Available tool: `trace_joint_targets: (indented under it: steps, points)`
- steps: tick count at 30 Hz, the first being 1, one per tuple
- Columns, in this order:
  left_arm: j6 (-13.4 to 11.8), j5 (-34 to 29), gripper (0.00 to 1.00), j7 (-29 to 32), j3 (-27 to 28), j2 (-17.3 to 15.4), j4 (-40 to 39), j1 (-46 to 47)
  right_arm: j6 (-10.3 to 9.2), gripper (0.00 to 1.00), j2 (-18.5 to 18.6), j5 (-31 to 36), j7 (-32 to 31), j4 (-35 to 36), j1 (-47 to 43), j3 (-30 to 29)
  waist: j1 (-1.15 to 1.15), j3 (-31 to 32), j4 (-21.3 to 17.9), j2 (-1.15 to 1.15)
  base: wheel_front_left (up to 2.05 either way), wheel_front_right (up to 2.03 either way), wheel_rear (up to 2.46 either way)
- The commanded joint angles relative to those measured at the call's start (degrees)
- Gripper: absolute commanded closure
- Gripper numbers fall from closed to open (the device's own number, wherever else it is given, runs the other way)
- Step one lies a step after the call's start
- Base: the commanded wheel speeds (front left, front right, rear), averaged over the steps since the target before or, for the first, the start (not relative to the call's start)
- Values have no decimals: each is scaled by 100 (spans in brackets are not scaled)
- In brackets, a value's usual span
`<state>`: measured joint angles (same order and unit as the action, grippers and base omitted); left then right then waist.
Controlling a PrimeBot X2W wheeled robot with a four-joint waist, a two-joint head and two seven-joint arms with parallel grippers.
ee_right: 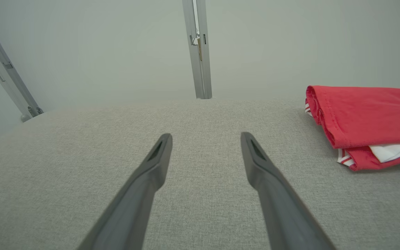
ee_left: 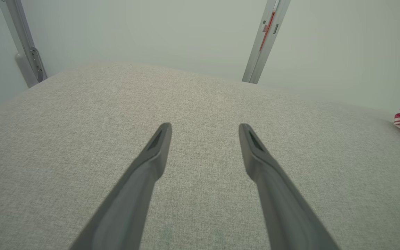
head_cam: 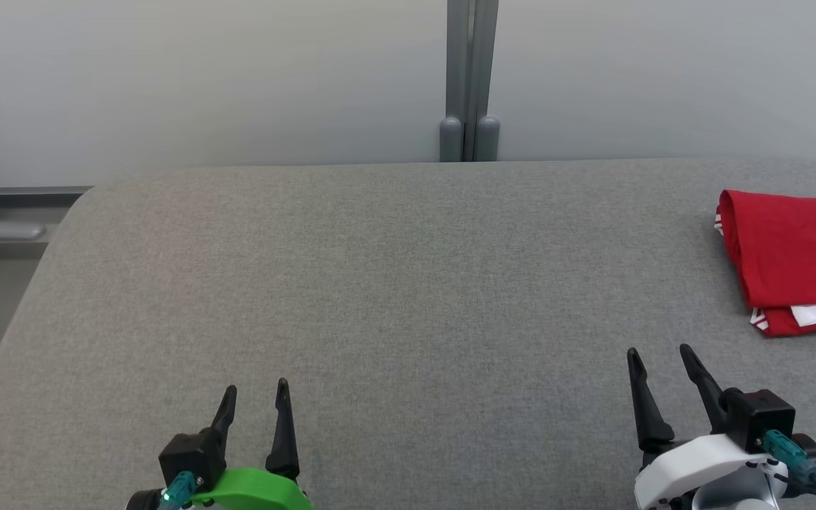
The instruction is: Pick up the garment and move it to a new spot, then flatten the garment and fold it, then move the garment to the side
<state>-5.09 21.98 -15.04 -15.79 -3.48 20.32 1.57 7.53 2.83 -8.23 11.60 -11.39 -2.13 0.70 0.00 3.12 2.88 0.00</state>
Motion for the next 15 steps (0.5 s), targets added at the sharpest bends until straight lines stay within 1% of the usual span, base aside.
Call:
trace_joint_targets:
  steps: [1,8,9,12,15]
  points:
    - [11,0,0,-16,-2,-11,11,84,-10,0,14,-18,-25,25,-67,-26,0,-3,11,0,0,0,0]
    - [57,-44,0,-16,-21,-50,3,146,-10,0,13,-25,32,-2,-6,-82,0,-15,29,0,0,0,0]
    - [54,-31,100,0,-33,-11,9,48,0,100,0,-18,10,-6,4,-71,0,-15,29,0,0,0,0]
    - [60,0,100,34,-46,-1,122,-36,1,100,-22,-50,-4,-146,-19,-72,0,-16,29,0,0,0,0]
    - [113,305,100,133,63,2,100,-4,1,100,-20,-413,-102,-179,46,-121,0,-24,21,0,0,0,0]
